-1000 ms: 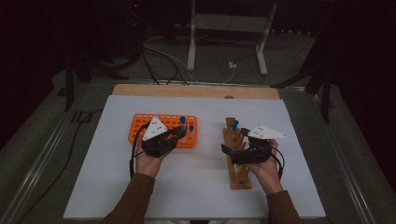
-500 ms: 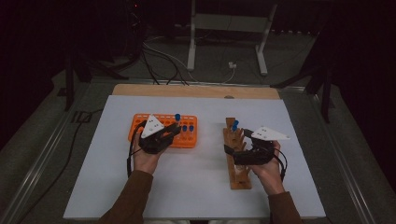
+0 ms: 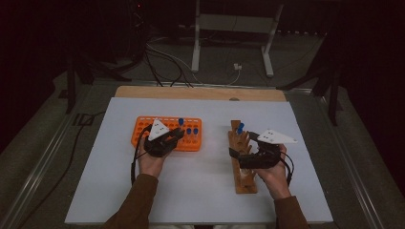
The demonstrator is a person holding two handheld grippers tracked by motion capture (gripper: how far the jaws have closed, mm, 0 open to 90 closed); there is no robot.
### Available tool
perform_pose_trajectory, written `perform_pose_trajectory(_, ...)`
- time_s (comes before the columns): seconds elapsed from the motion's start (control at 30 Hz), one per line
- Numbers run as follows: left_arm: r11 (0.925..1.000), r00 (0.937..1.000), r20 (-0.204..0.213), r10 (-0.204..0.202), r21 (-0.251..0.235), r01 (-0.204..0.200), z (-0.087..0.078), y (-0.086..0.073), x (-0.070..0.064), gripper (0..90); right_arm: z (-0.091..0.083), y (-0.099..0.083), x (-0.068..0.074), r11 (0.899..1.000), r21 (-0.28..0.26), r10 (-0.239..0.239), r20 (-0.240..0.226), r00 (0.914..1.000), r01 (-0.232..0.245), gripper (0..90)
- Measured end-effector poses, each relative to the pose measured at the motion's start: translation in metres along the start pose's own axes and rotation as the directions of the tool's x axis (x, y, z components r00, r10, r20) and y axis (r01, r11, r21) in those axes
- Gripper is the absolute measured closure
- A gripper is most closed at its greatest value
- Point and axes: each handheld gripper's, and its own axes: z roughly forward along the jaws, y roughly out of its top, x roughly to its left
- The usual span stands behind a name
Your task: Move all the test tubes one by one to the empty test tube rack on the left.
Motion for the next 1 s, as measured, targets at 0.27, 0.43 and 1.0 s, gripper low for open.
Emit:
perform_pose_trajectory(0.27, 0.9999, 0.9999, -0.011, -0.009, 0.005, 0.009, 0.005, -0.003, 0.002, 78.0, 0.000, 0.000, 0.001, 1.000, -0.002, 0.000, -0.005, 1.0000, 0.000, 1.1)
perform_pose_trajectory(0.43, 0.9997, 0.9998, -0.015, -0.011, 0.023, 0.011, 0.009, -0.006, 0.002, 78.0, 0.001, -0.001, 0.001, 1.000, 0.001, -0.004, -0.007, 1.0000, 0.004, 1.1)
perform_pose_trajectory(1.0, 0.9951, 0.9994, -0.033, 0.003, 0.099, 0.000, 0.021, -0.020, 0.001, 77.8, 0.002, -0.002, 0.002, 1.000, 0.006, -0.003, -0.015, 0.9999, 0.003, 1.1)
